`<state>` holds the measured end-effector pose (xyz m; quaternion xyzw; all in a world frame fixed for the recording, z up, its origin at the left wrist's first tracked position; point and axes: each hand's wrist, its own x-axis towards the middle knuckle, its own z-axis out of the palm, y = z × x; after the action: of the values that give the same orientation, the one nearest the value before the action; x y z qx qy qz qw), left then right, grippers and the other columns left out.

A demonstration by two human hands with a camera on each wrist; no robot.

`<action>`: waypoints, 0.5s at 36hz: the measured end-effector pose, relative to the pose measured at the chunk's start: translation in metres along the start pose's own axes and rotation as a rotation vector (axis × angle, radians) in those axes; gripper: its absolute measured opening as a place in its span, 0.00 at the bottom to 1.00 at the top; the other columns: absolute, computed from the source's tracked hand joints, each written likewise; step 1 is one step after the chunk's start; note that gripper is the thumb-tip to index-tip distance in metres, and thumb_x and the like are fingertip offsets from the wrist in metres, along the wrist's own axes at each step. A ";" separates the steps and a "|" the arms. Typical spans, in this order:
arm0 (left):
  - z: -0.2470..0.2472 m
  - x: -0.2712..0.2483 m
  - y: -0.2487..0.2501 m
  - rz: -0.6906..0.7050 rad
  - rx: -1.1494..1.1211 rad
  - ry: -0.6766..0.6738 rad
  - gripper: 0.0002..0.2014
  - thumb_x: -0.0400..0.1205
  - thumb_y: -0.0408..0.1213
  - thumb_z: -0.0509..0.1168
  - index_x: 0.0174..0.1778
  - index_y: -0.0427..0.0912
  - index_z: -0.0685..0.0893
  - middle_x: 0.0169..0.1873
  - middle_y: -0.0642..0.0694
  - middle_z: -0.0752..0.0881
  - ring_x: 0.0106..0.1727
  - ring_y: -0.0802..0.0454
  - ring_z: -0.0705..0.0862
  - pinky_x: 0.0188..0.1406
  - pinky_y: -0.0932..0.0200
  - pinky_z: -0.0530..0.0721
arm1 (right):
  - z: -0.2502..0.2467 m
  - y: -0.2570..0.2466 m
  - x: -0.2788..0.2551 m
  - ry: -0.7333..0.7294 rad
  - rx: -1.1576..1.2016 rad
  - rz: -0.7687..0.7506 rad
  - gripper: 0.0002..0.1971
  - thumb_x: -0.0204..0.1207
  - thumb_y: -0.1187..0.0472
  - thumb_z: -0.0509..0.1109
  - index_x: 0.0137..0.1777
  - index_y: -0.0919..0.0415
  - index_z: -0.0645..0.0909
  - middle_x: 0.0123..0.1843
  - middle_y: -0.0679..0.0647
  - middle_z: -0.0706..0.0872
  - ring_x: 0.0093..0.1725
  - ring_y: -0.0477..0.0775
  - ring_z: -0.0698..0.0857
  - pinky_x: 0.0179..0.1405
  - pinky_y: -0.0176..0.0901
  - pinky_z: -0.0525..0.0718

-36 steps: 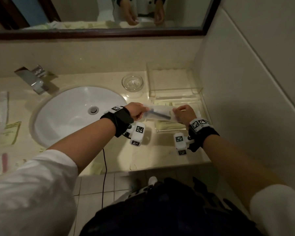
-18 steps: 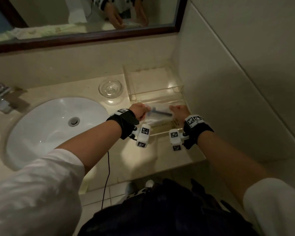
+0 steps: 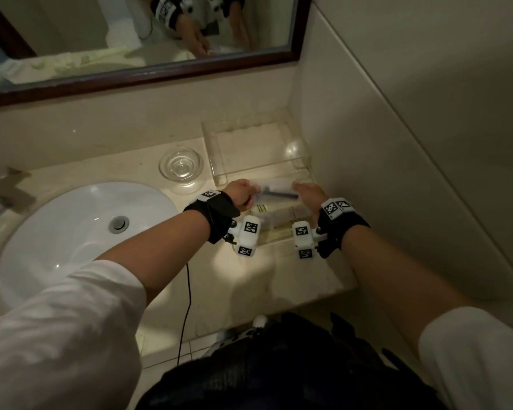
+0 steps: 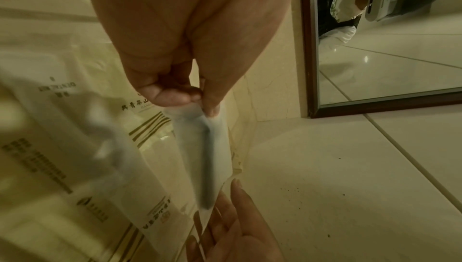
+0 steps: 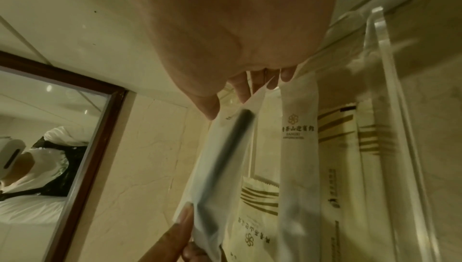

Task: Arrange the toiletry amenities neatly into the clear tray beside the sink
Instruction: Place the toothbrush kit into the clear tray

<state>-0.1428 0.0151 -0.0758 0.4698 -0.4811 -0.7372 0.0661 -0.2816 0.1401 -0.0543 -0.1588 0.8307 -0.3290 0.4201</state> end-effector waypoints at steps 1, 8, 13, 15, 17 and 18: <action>0.000 0.000 0.001 0.004 0.000 -0.004 0.12 0.85 0.30 0.60 0.35 0.42 0.72 0.27 0.45 0.74 0.11 0.63 0.69 0.11 0.74 0.69 | 0.000 -0.005 -0.005 -0.012 -0.003 -0.010 0.28 0.81 0.44 0.60 0.71 0.67 0.75 0.70 0.64 0.78 0.68 0.66 0.77 0.72 0.58 0.73; 0.001 0.010 0.003 0.020 0.031 0.024 0.13 0.84 0.28 0.62 0.33 0.41 0.72 0.27 0.43 0.70 0.11 0.62 0.70 0.11 0.73 0.69 | -0.001 -0.007 0.007 -0.045 0.002 0.000 0.28 0.83 0.45 0.58 0.70 0.69 0.75 0.68 0.67 0.80 0.67 0.67 0.80 0.72 0.60 0.74; 0.003 0.016 0.002 -0.009 0.095 0.047 0.14 0.83 0.28 0.64 0.32 0.41 0.73 0.22 0.46 0.71 0.12 0.59 0.69 0.14 0.72 0.69 | -0.004 -0.010 0.008 -0.046 -0.006 0.000 0.26 0.85 0.49 0.56 0.70 0.71 0.74 0.65 0.66 0.80 0.63 0.65 0.80 0.66 0.53 0.78; 0.005 0.018 0.001 -0.027 0.123 0.047 0.13 0.83 0.28 0.64 0.32 0.41 0.73 0.17 0.48 0.72 0.14 0.57 0.70 0.19 0.68 0.71 | -0.006 -0.010 0.012 -0.047 -0.031 0.005 0.26 0.85 0.48 0.56 0.71 0.70 0.73 0.69 0.67 0.78 0.68 0.67 0.77 0.71 0.57 0.74; 0.007 0.019 0.001 -0.042 0.160 0.028 0.13 0.84 0.28 0.63 0.33 0.42 0.74 0.21 0.46 0.73 0.20 0.54 0.70 0.26 0.63 0.69 | -0.007 -0.011 0.014 -0.045 -0.023 0.007 0.26 0.85 0.48 0.56 0.72 0.69 0.73 0.71 0.67 0.77 0.69 0.67 0.76 0.73 0.58 0.73; 0.008 0.020 0.000 -0.045 0.173 0.024 0.13 0.84 0.28 0.62 0.33 0.42 0.74 0.24 0.45 0.73 0.23 0.53 0.70 0.27 0.62 0.68 | -0.007 -0.011 0.015 -0.045 -0.028 0.011 0.26 0.85 0.48 0.57 0.71 0.69 0.73 0.71 0.67 0.77 0.69 0.67 0.76 0.73 0.58 0.73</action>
<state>-0.1602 0.0093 -0.0876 0.4933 -0.5316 -0.6884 0.0145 -0.2965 0.1265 -0.0524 -0.1676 0.8262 -0.3116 0.4383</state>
